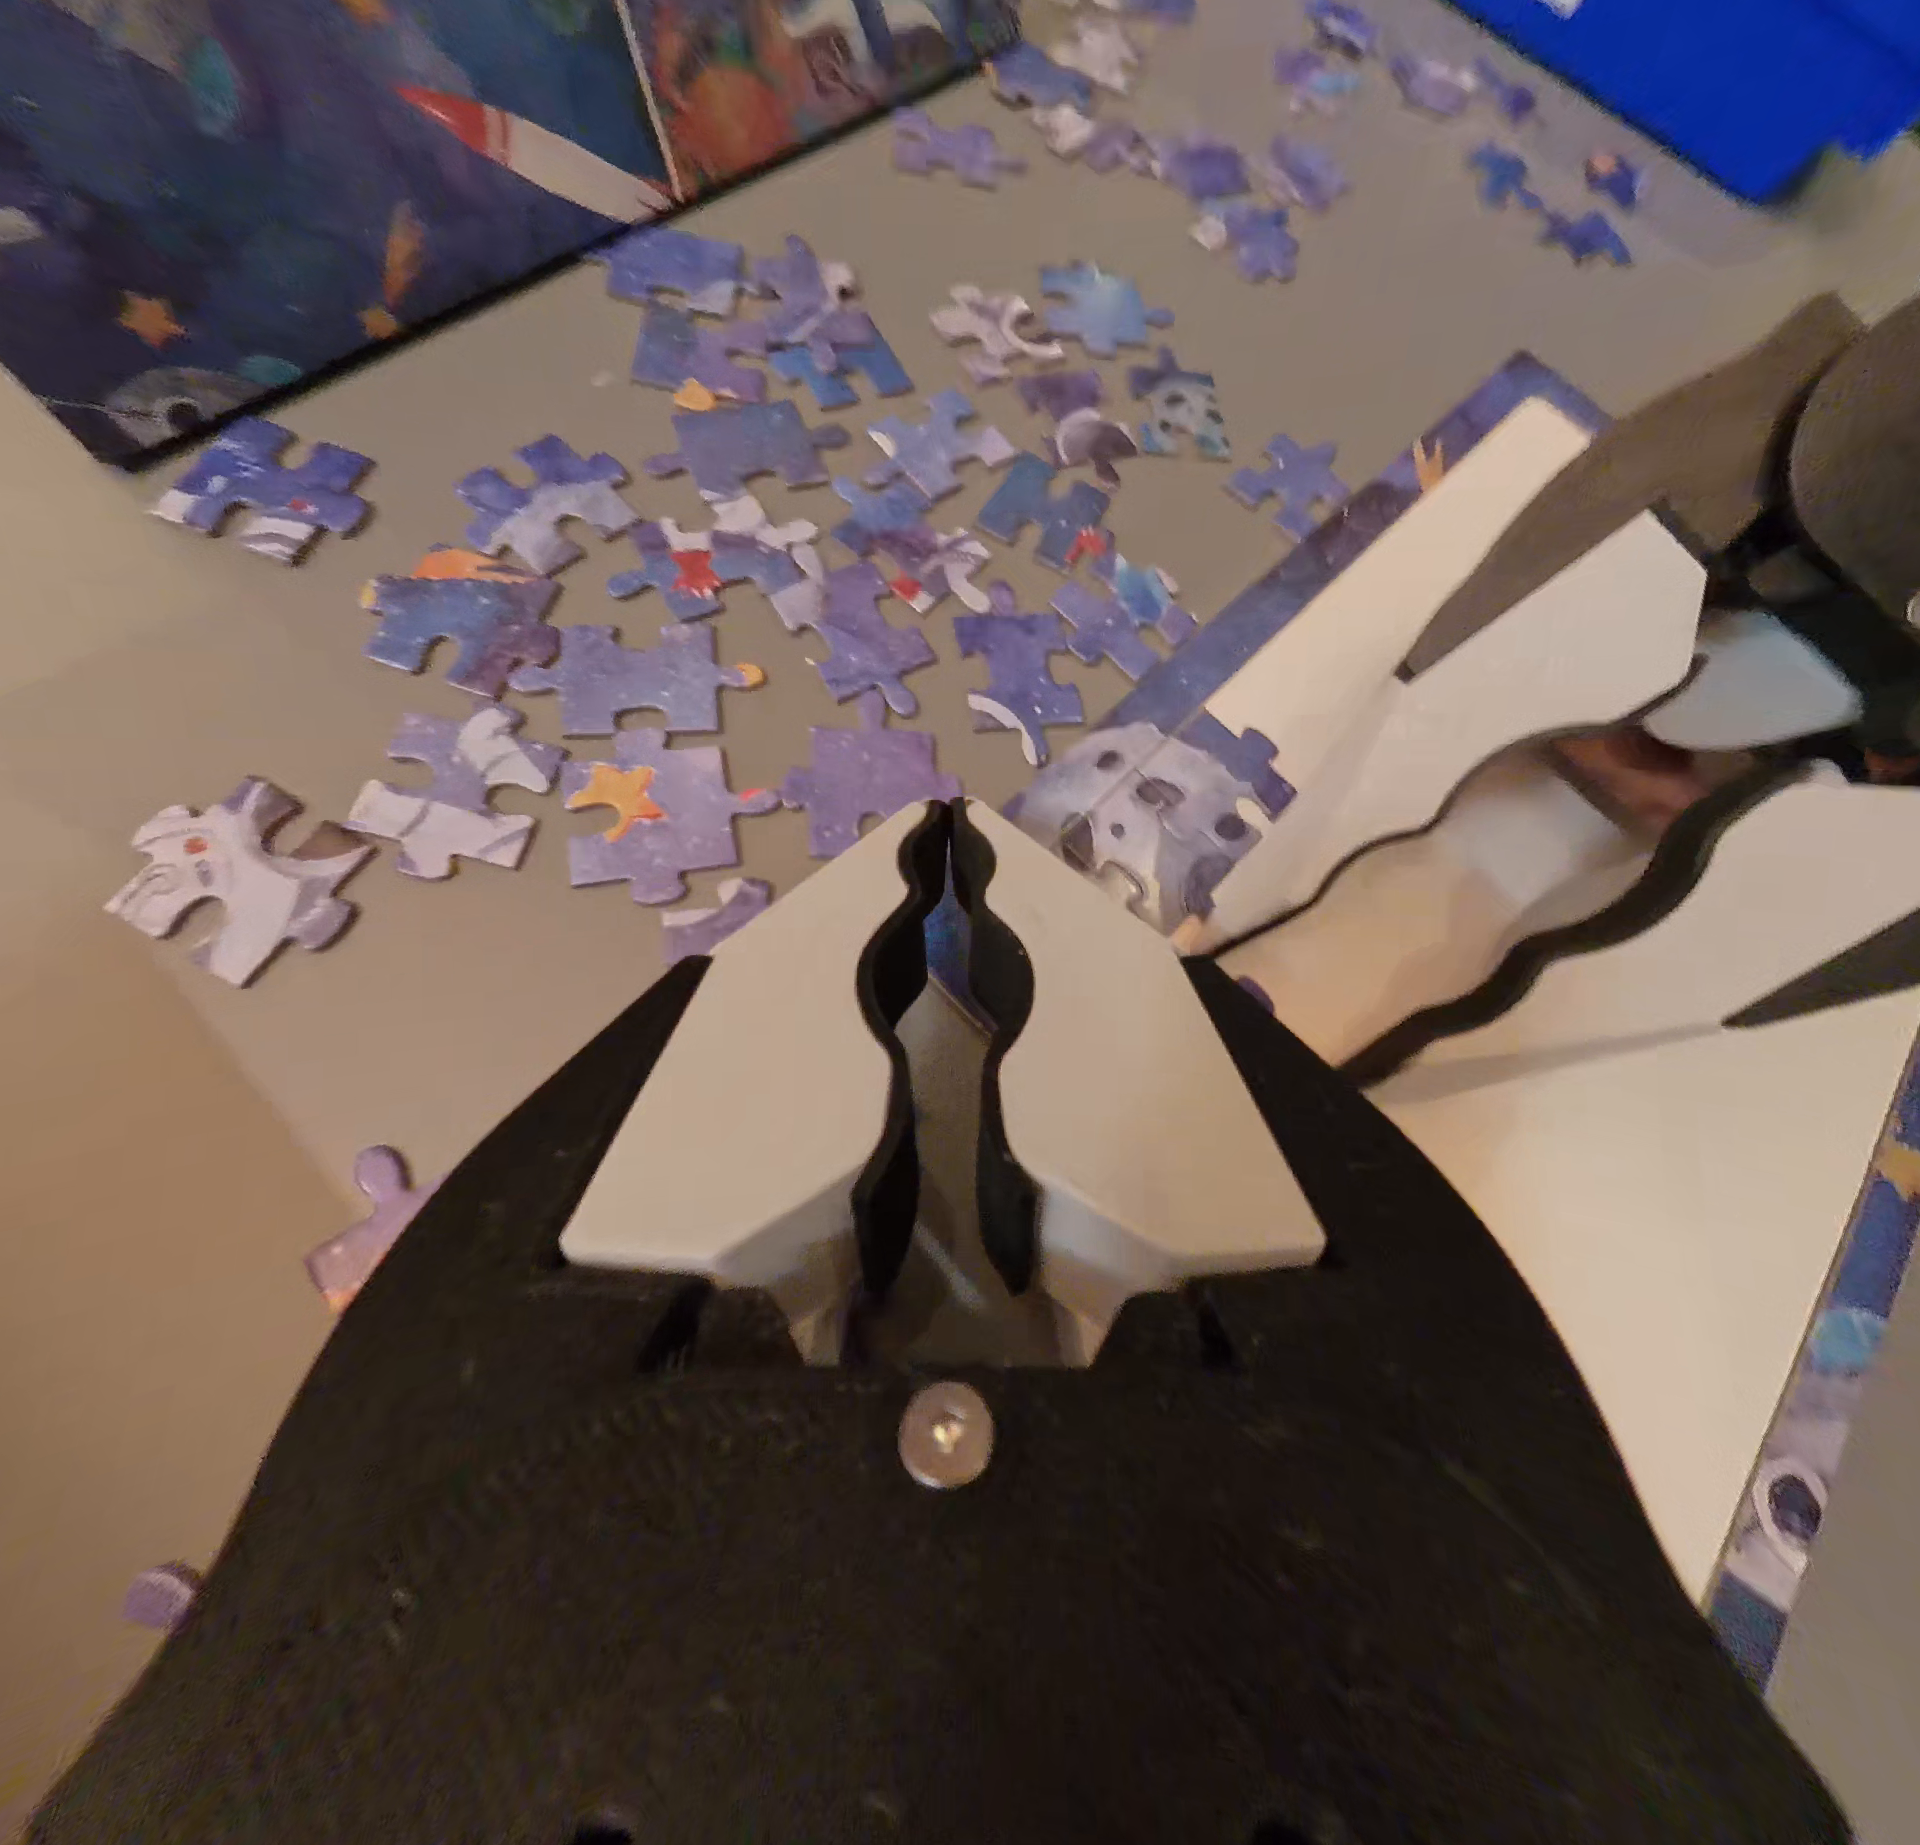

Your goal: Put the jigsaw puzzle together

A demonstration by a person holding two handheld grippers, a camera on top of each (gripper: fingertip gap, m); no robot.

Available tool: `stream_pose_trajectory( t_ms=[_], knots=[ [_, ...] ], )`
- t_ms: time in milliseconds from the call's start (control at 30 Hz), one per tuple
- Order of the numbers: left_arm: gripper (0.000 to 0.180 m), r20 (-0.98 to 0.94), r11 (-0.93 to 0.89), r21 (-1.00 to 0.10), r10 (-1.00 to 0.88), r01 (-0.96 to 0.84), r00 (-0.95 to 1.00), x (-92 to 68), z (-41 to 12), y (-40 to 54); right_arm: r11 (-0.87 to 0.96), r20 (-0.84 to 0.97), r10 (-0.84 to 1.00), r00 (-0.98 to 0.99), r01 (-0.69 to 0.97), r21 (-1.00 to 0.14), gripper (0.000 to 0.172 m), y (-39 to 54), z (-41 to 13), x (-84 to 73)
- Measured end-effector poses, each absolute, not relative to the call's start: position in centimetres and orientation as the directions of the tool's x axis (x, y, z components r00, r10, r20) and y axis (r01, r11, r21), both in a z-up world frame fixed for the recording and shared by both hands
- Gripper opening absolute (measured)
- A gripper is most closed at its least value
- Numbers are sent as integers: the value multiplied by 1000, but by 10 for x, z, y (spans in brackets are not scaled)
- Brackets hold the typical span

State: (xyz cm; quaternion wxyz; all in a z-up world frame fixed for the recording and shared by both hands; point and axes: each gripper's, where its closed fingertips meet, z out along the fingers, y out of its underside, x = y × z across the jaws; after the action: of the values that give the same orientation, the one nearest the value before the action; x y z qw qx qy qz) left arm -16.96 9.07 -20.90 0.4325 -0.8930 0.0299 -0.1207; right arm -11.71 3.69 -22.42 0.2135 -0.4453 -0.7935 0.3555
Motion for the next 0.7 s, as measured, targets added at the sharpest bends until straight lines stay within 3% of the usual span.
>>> stream_pose_trajectory(
  t_ms=[200,700],
  knots=[
    [0,122,-690,-720,-222,-68,967,-158,-226,85,368,62,864,-499,543,-755,30,40,-225,-120],
    [0,165,-678,-735,-186,-5,968,-164,-223,87,384,127,871,-475,496,-779,29,42,-216,-125]
  ],
)
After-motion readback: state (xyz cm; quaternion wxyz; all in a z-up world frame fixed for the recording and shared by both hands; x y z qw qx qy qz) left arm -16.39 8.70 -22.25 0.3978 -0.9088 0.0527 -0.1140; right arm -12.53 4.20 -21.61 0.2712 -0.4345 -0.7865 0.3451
